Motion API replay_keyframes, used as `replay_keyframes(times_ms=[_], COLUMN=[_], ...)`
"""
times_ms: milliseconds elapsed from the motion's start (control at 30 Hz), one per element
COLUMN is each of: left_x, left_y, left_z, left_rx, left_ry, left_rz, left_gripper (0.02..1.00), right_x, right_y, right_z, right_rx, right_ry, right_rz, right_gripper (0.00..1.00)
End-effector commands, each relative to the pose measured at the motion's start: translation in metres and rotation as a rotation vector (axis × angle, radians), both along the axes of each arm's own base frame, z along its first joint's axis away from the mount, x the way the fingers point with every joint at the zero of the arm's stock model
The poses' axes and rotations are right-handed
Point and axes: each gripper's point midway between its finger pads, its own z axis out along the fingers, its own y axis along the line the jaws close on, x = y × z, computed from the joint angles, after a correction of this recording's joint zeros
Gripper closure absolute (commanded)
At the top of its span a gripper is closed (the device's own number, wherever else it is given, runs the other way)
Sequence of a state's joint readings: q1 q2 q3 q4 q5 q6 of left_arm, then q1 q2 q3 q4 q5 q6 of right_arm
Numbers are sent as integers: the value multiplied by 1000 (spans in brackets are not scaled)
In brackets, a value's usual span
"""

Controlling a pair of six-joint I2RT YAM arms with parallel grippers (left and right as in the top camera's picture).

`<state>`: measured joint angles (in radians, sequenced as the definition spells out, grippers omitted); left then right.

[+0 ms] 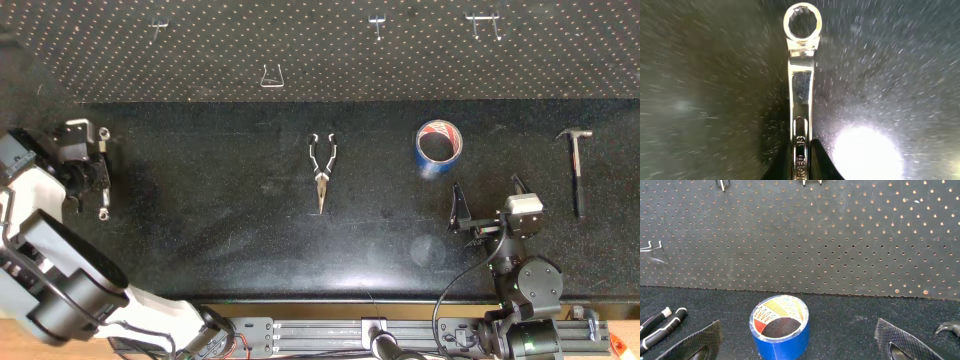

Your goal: Place Tools Onto Pegboard

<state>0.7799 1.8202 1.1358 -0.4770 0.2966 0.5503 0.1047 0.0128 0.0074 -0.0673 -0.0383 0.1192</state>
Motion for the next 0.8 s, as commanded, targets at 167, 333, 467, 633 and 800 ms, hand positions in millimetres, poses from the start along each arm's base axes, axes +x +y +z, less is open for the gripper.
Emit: replay_keyframes(times_ms=[167,333,467,633,800], left_x=[13,27,28,20,10], left_y=[-44,-118,-133,-149,-153], left_z=[102,138,151,180,147], left_rx=[126,129,169,225,285], left_ry=[-168,-275,-297,-417,-532], left_rz=[-84,-178,-166,-193,-191], left_gripper=[989,989,991,989,989], right_x=[0,0,0,0,0], right_y=[1,1,1,1,1], right_z=[-1,-1,-1,-1,-1], right_rx=[11,11,11,11,11], right_ry=[1,1,1,1,1], right_rz=[3,3,3,3,3], right_gripper=[5,5,5,5,3])
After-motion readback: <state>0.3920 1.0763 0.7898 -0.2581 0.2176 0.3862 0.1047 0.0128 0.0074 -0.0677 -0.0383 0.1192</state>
